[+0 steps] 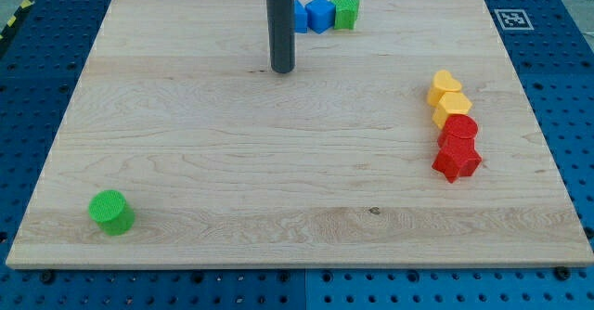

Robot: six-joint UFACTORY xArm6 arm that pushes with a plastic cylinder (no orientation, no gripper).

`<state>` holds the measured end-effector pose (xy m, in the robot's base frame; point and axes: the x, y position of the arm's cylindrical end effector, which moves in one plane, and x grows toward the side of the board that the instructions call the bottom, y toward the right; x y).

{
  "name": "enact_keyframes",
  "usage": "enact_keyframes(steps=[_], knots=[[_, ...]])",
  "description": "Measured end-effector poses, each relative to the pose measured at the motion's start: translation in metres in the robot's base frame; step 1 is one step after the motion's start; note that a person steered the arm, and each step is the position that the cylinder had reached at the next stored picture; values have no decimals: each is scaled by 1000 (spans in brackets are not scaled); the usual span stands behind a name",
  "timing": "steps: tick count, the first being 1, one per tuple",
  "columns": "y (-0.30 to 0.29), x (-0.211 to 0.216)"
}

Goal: Place arm parallel right to green circle

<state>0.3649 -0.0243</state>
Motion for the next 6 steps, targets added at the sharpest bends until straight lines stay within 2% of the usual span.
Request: enact_keyframes(steps=[6], knots=[[-36, 179]])
